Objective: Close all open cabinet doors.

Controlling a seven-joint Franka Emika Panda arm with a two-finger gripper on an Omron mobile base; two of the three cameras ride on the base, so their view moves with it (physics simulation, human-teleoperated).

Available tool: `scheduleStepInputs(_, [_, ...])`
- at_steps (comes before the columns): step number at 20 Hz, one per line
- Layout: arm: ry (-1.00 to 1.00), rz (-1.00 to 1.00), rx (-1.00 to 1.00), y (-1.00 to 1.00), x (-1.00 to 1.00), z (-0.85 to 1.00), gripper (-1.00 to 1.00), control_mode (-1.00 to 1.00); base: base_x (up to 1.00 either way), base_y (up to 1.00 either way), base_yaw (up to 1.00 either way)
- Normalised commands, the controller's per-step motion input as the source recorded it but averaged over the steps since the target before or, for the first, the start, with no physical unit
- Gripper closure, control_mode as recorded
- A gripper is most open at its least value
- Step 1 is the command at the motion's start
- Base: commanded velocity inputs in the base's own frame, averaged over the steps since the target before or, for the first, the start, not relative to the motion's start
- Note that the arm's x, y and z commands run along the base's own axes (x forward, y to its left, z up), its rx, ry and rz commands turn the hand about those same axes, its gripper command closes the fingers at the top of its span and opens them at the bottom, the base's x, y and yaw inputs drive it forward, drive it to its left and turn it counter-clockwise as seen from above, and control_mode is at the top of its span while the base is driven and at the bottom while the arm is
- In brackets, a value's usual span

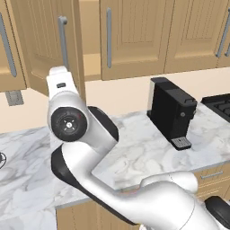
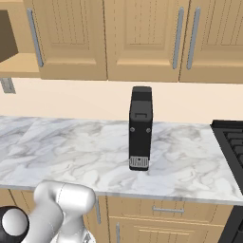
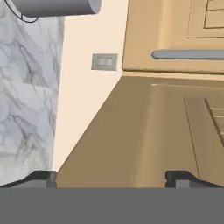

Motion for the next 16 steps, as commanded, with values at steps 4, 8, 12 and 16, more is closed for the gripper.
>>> scheduleStepInputs(4, [0.0, -0.26, -0.18, 0.0, 0.6, 0.23, -1.0, -1.0, 0.0, 0.0, 0.0])
scheduleStepInputs(8, [0.04, -0.19, -0.07, -0.15, 1.0, 0.0, -1.0, -1.0, 0.0, 0.0, 0.0])
scheduleStepInputs(12, [0.05, -0.1, 0.0, -0.22, 1.0, -0.07, -1.0, -1.0, 0.0, 0.0, 0.0])
scheduleStepInputs(16, [0.01, -0.04, -0.01, -0.2, 1.0, -0.1, -1.0, -1.0, 0.0, 0.0, 0.0])
